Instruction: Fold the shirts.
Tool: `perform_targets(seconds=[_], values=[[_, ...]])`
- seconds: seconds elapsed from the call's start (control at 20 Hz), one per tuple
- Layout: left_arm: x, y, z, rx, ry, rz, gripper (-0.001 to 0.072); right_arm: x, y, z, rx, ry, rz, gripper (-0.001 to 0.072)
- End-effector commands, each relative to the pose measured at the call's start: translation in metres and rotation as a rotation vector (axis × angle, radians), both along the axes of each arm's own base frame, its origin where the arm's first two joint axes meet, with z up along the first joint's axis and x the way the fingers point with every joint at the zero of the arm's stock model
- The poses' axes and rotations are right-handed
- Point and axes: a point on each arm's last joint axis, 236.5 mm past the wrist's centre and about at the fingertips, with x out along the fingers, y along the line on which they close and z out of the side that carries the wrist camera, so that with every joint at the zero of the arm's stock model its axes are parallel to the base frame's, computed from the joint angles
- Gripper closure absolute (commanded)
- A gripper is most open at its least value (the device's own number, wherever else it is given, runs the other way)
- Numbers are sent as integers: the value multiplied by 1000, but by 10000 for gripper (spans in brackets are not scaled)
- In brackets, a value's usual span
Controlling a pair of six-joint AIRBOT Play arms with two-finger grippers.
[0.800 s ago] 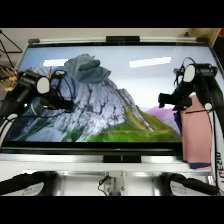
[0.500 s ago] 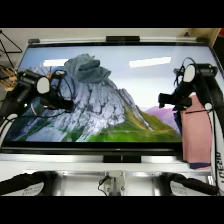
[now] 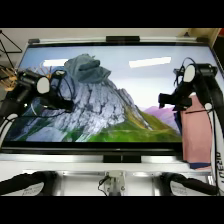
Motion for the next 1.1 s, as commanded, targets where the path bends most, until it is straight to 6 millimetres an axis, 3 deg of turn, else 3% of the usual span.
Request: perform_targets(seconds=[0.0,0.1,0.25,0.35,0.45,0.6,0.7,0.9,1.05], values=[[19,-9,3,-36,-79,-6,50,2,1,0,1,-6,0,31],[42,-18,10,-76,-181,-13,51,3,1,0,2,-11,0,31],[58,-28,14,-113,-246,-17,51,7,1,0,2,-27,0,31],[95,-39,23,-167,-387,-19,54,18,0,1,-1,-74,2,31],[142,-37,26,-216,-497,49,162,34,-6,3,-27,-143,7,31],[207,-6,2,-212,-492,176,156,45,-10,5,-46,-189,22,31],[236,9,-25,-239,-429,252,67,41,-8,4,-39,-171,36,31],[273,5,-70,-352,-380,326,48,28,14,3,56,-120,37,31],[290,-5,-90,-387,-424,325,48,28,40,5,162,-121,38,31]])
